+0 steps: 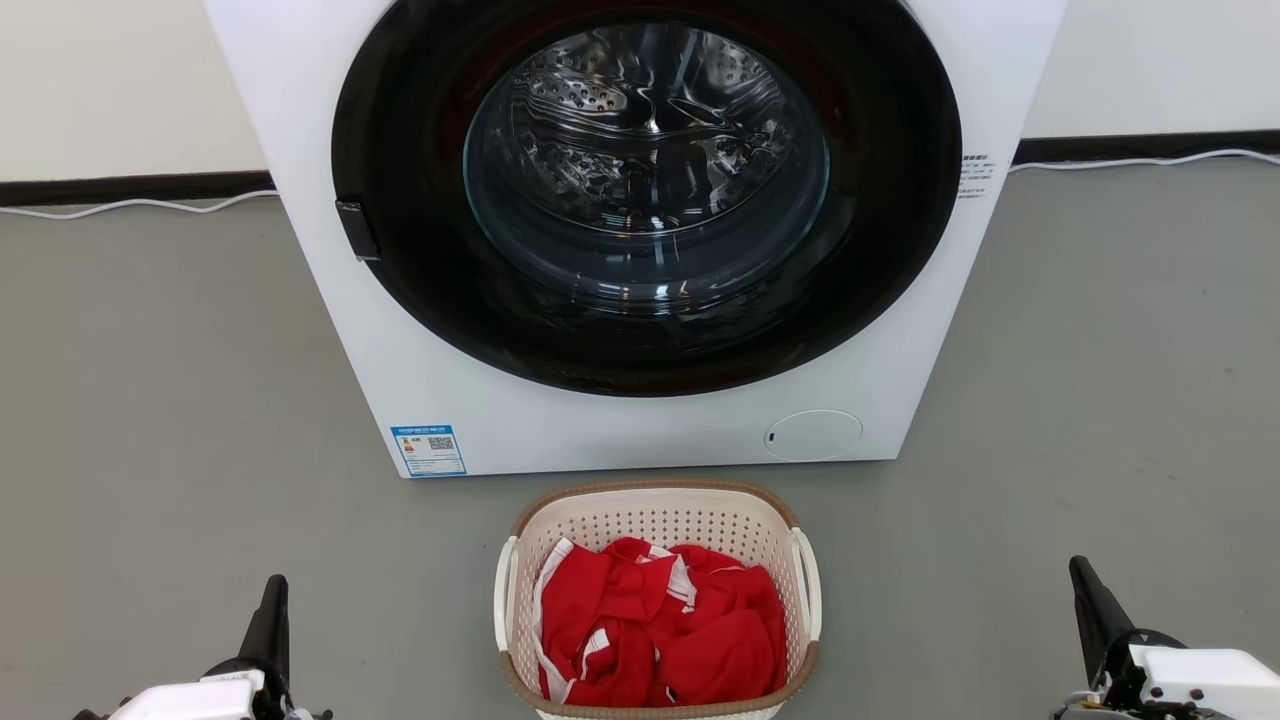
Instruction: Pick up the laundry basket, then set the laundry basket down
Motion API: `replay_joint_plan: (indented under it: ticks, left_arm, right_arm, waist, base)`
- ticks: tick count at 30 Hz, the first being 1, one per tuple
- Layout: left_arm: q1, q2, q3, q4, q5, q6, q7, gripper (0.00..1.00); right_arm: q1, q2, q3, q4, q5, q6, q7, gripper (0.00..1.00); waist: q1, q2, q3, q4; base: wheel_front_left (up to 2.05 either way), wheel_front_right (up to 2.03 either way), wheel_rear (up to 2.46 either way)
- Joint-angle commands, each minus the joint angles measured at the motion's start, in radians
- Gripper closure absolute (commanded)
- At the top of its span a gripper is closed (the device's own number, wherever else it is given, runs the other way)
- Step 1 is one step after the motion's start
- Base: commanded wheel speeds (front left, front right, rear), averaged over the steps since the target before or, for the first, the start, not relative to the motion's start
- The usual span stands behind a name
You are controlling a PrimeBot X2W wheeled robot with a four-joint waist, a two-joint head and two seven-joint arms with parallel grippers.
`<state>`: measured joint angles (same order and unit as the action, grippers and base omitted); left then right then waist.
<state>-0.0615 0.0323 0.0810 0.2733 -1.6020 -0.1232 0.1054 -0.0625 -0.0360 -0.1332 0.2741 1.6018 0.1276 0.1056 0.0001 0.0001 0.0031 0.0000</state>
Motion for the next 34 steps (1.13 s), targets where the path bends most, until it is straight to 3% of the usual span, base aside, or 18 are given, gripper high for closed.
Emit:
replay_joint_plan:
  ticks: [1,34]
  left_arm:
    - [-0.047,0.018,0.033,-0.028,-0.007,-0.007,0.008,1.0]
    - [-0.047,0.018,0.033,-0.028,-0.007,-0.007,0.008,1.0]
  right_arm:
    - [-0.046,-0.015,0.019,-0.029,0.006,0.003,0.008,1.0]
    - [-0.046,-0.015,0.019,-0.029,0.006,0.003,0.008,1.0]
  waist:
    - [-0.0001,-0.0001,0.0,0.0]
    - [-0.0001,-0.0001,0.0,0.0]
  base:
    - [0.0,0.0,0.0]
    - [0.0,0.0,0.0]
